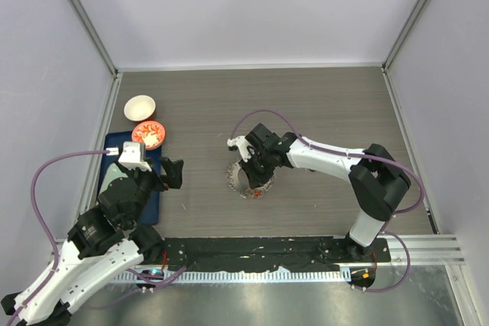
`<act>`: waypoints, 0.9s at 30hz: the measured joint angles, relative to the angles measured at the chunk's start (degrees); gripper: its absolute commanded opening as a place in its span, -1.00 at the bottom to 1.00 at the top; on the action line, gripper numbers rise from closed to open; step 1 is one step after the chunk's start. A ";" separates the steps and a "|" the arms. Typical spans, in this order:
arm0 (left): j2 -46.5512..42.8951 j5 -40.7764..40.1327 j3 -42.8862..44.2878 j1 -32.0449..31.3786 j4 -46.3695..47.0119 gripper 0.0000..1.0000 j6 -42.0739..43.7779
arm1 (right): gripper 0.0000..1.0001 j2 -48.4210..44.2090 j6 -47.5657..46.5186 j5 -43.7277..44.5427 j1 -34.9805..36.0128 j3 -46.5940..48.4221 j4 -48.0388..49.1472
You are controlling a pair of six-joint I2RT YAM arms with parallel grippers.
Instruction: Put the keys on the keyring
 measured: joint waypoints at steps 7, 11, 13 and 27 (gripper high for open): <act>0.02 0.24 0.00 0.50 0.00 0.99 0.00 | -0.92 0.09 -2.97 0.17 0.00 3.74 -2.08; 0.00 0.44 -0.02 0.81 0.00 0.99 0.02 | -0.91 1.42 -6.51 0.50 0.02 8.55 -4.96; 0.02 0.46 -0.07 0.90 0.00 0.99 0.00 | -0.78 2.73 -8.26 0.94 0.13 11.04 -6.62; 0.04 1.73 -0.35 1.88 -0.04 0.99 0.00 | -0.29 1.64 -6.67 10.12 0.79 7.26 -2.67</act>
